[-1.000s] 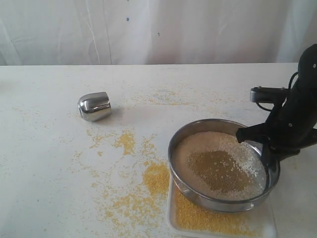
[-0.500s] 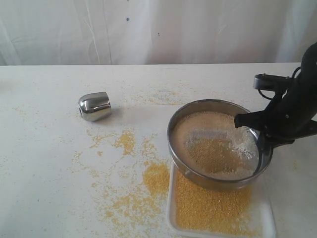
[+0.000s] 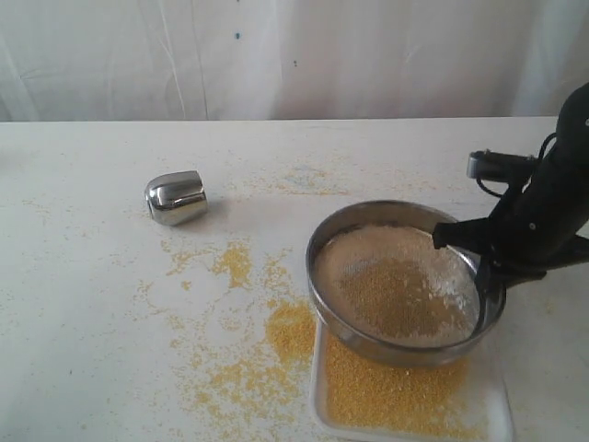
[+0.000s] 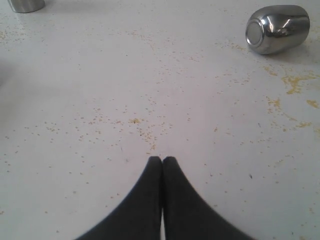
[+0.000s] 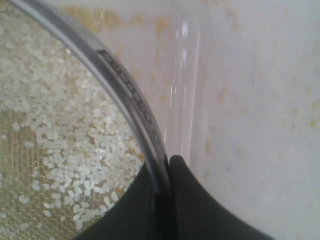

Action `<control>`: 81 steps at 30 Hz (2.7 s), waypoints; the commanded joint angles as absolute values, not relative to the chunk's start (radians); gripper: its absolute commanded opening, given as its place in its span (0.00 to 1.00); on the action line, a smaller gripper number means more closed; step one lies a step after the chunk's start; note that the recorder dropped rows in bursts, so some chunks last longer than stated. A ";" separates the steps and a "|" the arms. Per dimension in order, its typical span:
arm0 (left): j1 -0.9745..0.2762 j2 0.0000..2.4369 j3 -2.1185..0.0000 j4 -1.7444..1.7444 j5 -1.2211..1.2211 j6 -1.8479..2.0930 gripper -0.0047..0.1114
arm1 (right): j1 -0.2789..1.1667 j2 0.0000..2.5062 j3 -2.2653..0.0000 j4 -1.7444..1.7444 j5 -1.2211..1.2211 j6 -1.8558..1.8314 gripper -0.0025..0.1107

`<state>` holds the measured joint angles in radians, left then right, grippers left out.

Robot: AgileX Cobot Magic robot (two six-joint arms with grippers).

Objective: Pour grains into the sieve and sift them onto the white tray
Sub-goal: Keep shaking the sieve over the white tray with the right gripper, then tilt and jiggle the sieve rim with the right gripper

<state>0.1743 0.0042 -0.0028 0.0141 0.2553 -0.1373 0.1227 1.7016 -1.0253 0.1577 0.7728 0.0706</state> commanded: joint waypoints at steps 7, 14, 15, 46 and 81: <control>0.176 0.000 0.000 0.007 0.255 -0.135 0.04 | 0.118 1.685 -1.027 0.194 0.633 0.084 0.02; 0.176 0.000 0.000 0.007 0.255 -0.135 0.04 | 0.118 1.679 -1.022 0.233 0.838 0.095 0.02; 0.176 0.000 0.000 0.007 0.255 -0.135 0.04 | 0.118 1.683 -1.022 0.227 0.723 0.093 0.02; 0.176 0.000 0.000 0.007 0.255 -0.135 0.04 | 0.118 1.664 -1.030 0.236 0.900 0.091 0.02; 0.176 0.000 0.000 0.007 0.255 -0.135 0.04 | 0.118 1.653 -1.006 0.246 0.711 0.095 0.02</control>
<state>0.1743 0.0042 -0.0028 0.0141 0.2553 -0.1373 0.1226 1.6661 -0.9987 0.2399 0.8411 0.0898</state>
